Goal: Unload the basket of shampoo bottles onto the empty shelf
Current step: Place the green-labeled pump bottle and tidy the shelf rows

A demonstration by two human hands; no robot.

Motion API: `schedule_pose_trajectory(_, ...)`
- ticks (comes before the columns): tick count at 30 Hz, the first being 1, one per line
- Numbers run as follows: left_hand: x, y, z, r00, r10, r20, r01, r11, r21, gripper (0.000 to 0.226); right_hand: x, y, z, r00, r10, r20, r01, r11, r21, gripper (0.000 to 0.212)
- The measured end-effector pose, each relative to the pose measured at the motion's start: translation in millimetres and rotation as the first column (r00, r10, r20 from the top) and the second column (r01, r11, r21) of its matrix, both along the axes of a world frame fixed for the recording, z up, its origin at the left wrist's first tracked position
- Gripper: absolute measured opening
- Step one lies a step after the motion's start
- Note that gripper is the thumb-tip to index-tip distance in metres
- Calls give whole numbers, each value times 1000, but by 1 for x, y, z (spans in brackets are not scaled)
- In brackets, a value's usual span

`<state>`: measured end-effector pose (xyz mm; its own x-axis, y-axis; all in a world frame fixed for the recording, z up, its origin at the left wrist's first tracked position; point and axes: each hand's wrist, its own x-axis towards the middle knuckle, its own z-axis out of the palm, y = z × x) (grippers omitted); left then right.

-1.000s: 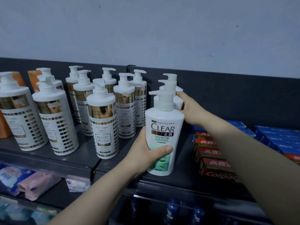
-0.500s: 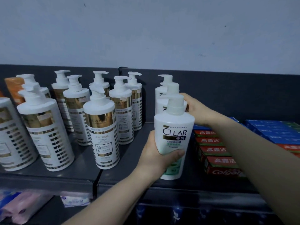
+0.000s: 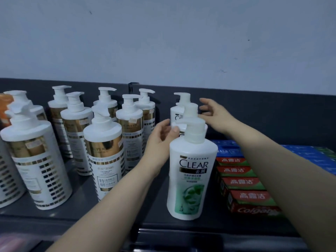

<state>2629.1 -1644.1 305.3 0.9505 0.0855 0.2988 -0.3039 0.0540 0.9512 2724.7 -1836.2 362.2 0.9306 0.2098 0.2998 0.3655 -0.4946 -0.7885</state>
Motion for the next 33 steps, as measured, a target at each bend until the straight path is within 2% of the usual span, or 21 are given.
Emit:
schedule_pose_trajectory(5, 11, 0, 3, 990, -129, -63, 138, 974, 182, 55, 29, 23, 5, 995, 76, -63, -86, 982, -166, 59)
schedule_pose_trajectory(11, 10, 7, 6, 988, -150, -27, 152, 956, 249, 61, 34, 20, 4, 995, 89, -36, -94, 979, -180, 55)
schedule_pose_trajectory(18, 13, 10, 6, 994, -107, 22, 96, 951, 293, 57, 28, 14, 8, 991, 130, -24, -133, 967, -218, 47)
schedule_pose_trajectory(33, 16, 8, 2, 990, -140, 14, 132, 958, 254, 61, 28, 21, 4, 986, 156, -63, -163, 979, -124, 54)
